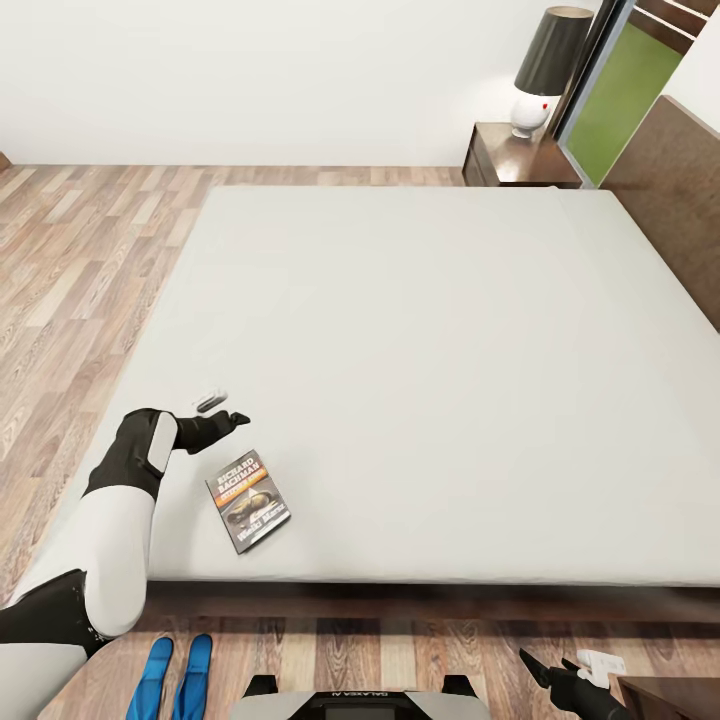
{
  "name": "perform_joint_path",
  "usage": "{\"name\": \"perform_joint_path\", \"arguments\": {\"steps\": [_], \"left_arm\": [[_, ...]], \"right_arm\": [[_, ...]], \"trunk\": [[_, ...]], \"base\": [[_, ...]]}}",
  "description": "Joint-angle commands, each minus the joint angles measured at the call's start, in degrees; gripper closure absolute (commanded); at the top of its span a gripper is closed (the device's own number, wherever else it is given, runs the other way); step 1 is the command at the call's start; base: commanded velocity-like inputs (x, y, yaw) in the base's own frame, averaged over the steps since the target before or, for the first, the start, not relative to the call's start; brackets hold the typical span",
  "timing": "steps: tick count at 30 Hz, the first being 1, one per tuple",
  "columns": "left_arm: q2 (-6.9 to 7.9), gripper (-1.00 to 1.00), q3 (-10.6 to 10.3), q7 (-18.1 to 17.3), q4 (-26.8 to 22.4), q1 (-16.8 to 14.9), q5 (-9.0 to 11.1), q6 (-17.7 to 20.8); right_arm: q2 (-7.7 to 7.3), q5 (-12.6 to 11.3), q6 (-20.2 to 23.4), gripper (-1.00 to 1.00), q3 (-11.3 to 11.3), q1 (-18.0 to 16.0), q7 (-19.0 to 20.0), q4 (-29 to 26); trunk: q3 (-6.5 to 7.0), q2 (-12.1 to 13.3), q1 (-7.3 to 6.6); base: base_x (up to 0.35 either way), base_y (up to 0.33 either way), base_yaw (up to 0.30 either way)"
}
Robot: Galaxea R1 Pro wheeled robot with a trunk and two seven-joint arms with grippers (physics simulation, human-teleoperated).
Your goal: In the bedroom, move the book from the bed onto either nightstand, and place the two sandals side by side next to the bed.
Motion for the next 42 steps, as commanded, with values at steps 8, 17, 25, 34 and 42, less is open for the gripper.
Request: {"name": "perform_joint_path", "arguments": {"steps": [8,17,25,34,42], "left_arm": [[0.01,-1.0,0.15,0.05,-0.01,-0.03,0.35,0.15],[0.01,-1.0,0.15,0.05,0.0,-0.03,0.33,0.14],[0.02,-1.0,0.15,0.05,0.0,-0.03,0.3,0.14],[0.01,-1.0,0.15,0.05,0.0,-0.03,0.31,0.14],[0.01,-1.0,0.15,0.05,0.0,-0.03,0.29,0.14]], "right_arm": [[-0.02,0.03,-0.29,-1.0,-0.3,-0.1,0.33,0.26],[-0.02,0.03,-0.3,-1.0,-0.3,-0.1,0.33,0.26],[-0.02,0.03,-0.3,-1.0,-0.3,-0.1,0.33,0.26],[-0.02,0.03,-0.3,-1.0,-0.3,-0.1,0.33,0.26],[-0.02,0.05,-0.3,-1.0,-0.3,-0.1,0.33,0.26]], "trunk": [[-0.03,-0.03,0.0],[-0.21,-0.43,0.22],[-1.65,-3.64,1.98],[-2.19,-4.84,2.64],[-3.62,-8.05,4.4]], "base": [[0.0,0.0,0.0],[0.0,0.0,0.0],[0.0,0.0,0.0],[0.0,0.0,0.0],[0.0,0.0,0.0]]}}
